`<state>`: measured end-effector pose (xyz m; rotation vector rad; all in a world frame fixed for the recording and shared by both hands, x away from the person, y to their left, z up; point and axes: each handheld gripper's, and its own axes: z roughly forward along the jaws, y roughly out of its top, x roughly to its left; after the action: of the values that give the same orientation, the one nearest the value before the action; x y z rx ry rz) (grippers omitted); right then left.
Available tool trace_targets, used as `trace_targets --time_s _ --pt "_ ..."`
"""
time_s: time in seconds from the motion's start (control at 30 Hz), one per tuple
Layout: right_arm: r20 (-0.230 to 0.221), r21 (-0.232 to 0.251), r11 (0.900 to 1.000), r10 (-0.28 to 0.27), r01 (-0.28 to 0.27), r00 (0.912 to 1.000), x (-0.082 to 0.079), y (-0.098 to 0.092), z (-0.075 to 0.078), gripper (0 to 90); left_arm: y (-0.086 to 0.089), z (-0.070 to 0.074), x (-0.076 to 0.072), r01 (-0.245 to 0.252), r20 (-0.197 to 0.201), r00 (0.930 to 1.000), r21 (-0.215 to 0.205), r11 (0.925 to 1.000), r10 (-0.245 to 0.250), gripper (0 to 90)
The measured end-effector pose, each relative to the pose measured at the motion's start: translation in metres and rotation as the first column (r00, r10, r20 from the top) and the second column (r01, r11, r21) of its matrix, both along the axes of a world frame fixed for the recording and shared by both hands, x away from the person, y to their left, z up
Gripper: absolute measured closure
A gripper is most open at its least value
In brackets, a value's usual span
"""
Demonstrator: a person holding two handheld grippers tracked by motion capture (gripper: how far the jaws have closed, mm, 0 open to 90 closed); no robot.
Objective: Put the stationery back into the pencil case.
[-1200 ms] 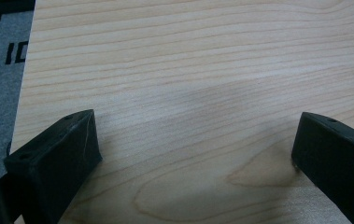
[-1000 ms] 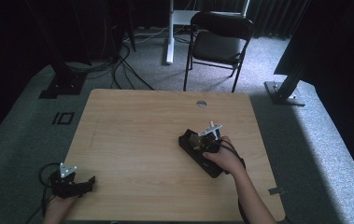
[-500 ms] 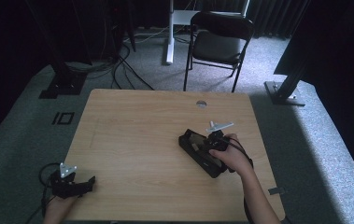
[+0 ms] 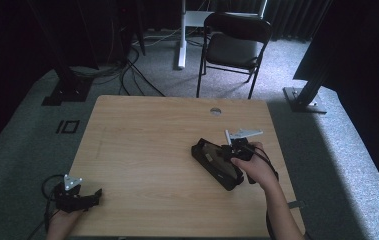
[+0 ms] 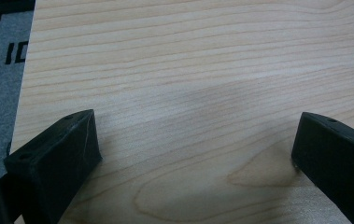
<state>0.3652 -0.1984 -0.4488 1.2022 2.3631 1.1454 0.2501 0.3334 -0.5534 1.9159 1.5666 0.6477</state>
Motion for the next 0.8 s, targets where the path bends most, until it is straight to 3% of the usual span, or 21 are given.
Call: trace_targets --time_s 0.23,0.4,0.8 --pt "0.046 -0.001 0.998 -0.069 0.069 0.9965 0.004 -0.01 0.002 64.5 0.0 0.0 0.0 0.0 0.0 1.0 0.0 1.0 0.0 1.2" --pt "0.074 0.007 0.992 -0.129 0.129 0.9888 0.008 -0.018 0.001 64.6 0.0 0.0 0.0 0.0 0.0 1.0 0.0 1.0 0.0 1.2" --pt "0.077 -0.018 0.97 -0.241 0.243 0.9674 0.02 -0.036 -0.016 64.5 0.0 0.0 0.0 0.0 0.0 1.0 0.0 1.0 0.0 1.2"
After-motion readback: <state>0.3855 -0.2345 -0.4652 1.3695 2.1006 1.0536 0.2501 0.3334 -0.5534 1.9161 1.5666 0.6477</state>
